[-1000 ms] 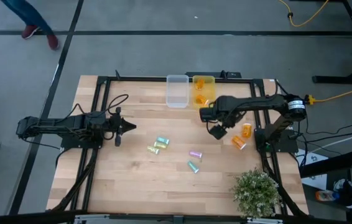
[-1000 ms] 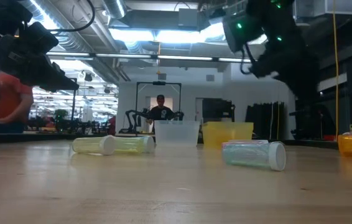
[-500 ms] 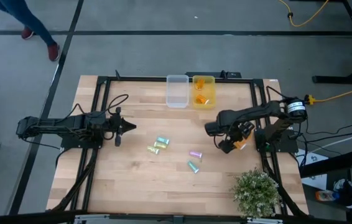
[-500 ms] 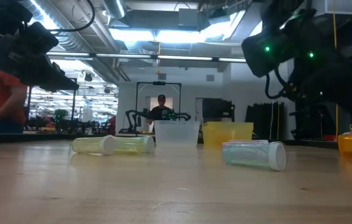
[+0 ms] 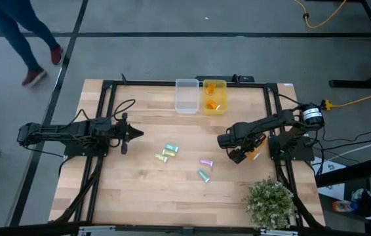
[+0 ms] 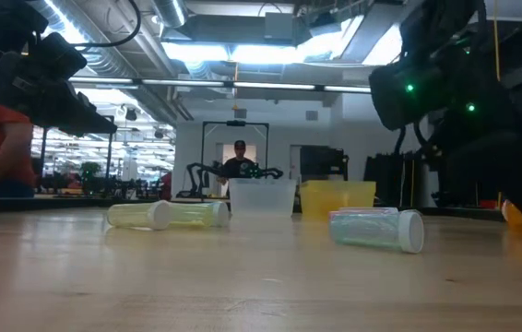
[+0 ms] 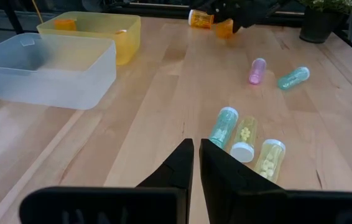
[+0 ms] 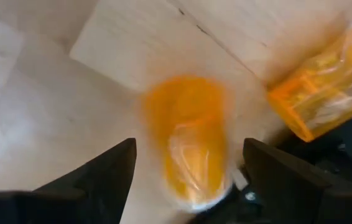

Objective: Pick and place medicine bottles into bin by pill shape (circle, oval)
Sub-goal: Put the large orange pill bottle into the yellow bin

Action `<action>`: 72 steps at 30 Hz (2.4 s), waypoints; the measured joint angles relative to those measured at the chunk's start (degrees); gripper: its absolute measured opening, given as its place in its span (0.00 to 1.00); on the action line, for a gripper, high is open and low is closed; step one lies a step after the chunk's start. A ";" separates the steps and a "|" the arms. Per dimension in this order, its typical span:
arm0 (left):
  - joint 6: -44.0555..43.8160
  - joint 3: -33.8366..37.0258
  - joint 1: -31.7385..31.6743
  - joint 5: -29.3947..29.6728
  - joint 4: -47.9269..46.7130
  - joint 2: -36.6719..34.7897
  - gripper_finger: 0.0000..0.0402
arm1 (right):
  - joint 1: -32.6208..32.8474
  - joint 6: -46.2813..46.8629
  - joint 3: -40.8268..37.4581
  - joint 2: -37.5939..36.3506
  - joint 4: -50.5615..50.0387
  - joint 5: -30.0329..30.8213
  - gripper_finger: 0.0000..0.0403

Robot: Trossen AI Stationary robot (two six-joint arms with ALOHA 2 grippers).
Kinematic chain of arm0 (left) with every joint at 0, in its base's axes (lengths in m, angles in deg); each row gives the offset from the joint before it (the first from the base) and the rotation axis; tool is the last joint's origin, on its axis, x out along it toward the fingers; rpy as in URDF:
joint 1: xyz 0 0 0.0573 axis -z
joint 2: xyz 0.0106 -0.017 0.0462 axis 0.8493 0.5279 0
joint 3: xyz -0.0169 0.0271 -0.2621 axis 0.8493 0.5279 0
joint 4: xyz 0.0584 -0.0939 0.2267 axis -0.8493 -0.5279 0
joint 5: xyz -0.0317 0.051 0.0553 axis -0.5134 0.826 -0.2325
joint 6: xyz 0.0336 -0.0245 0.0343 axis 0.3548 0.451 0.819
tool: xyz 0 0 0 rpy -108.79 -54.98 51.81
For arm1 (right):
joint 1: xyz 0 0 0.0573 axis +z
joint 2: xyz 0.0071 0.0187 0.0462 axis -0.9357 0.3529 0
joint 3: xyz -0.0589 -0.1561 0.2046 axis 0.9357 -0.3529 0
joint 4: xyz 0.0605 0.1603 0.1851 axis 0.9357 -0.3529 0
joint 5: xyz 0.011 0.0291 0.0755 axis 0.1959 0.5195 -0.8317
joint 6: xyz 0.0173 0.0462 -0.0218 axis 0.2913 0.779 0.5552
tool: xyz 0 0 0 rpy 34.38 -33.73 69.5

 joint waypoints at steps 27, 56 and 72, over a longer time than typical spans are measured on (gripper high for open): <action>0.00 -0.01 0.01 0.00 0.00 0.00 0.06 | 3.40 22.44 -2.84 -0.13 11.93 0.95 0.54; 0.00 -0.02 0.02 0.01 0.00 0.00 0.06 | -21.58 -26.47 26.76 1.50 26.27 38.21 0.48; 0.01 -0.01 0.00 0.01 0.00 0.00 0.06 | -30.71 -25.91 26.69 3.94 28.14 30.14 0.48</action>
